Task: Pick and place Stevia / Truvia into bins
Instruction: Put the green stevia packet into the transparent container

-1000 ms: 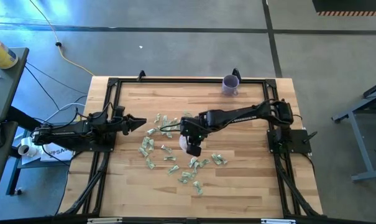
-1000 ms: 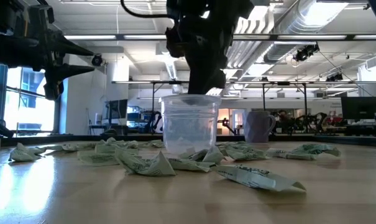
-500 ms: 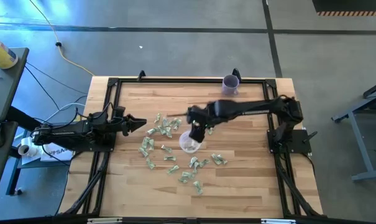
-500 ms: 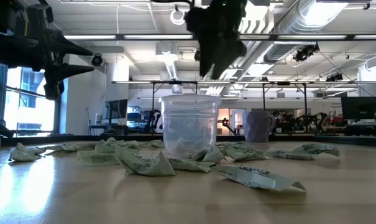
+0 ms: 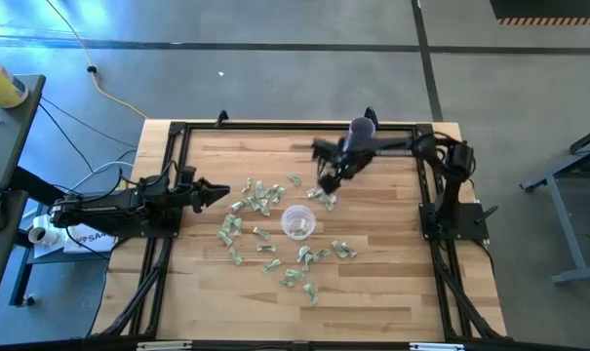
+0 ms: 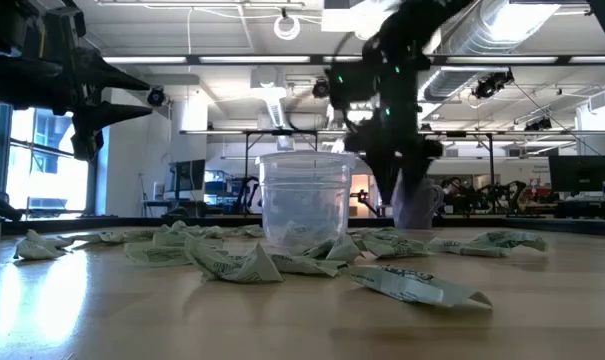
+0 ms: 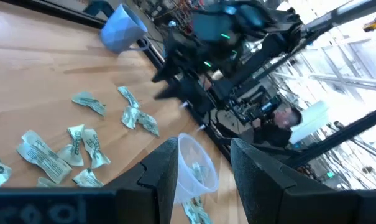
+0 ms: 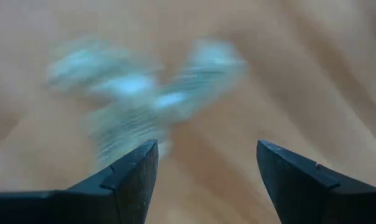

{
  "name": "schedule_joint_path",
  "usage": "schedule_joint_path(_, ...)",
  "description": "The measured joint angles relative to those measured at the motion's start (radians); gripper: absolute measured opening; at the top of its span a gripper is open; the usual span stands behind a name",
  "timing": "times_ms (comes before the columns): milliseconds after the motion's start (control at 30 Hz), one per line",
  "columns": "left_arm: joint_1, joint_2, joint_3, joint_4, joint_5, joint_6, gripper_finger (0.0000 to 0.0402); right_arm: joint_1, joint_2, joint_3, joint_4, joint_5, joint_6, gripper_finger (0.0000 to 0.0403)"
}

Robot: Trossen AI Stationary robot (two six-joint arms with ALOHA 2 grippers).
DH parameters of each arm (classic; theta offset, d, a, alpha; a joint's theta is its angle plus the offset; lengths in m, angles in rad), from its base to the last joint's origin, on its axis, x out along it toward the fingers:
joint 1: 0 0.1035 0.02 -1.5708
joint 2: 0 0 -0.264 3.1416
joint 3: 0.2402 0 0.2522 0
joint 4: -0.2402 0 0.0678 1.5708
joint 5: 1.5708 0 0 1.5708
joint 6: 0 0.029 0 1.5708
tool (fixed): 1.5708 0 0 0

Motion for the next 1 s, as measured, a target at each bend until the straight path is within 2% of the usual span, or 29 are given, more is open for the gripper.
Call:
schedule_joint_path(100,0.000,0.000,0.000,0.012,-0.086,-0.006,0.0182,-0.065,0.001,-0.043,0.044,-0.037,0.171,0.0263)
schedule_joint_path(233,0.000,0.000,0.000,0.021,-0.197,-0.036,0.0182,-0.075,0.001,-0.058,0.143,-0.093,0.241,0.0263)
schedule_joint_path(400,0.000,0.000,0.000,0.023,-0.213,-0.024,0.0182,-0.035,0.010,-0.055,0.201,0.010,0.354,0.0263)
schedule_joint_path(567,0.000,0.000,0.000,0.024,-0.231,-0.015,0.0182,0.002,0.067,-0.056,0.224,0.005,0.417,0.0263)
schedule_joint_path(767,0.000,0.000,0.000,0.024,-0.231,-0.006,0.0182,0.021,0.116,-0.052,0.227,0.062,0.474,0.0258)
schedule_joint_path(867,0.000,0.000,0.000,0.024,-0.231,-0.005,0.0182,0.010,0.140,-0.051,0.233,0.068,0.472,0.0227)
schedule_joint_path(1000,0.000,0.000,0.000,0.024,-0.228,-0.005,0.0182,-0.008,0.153,-0.051,0.255,0.064,0.472,0.0139)
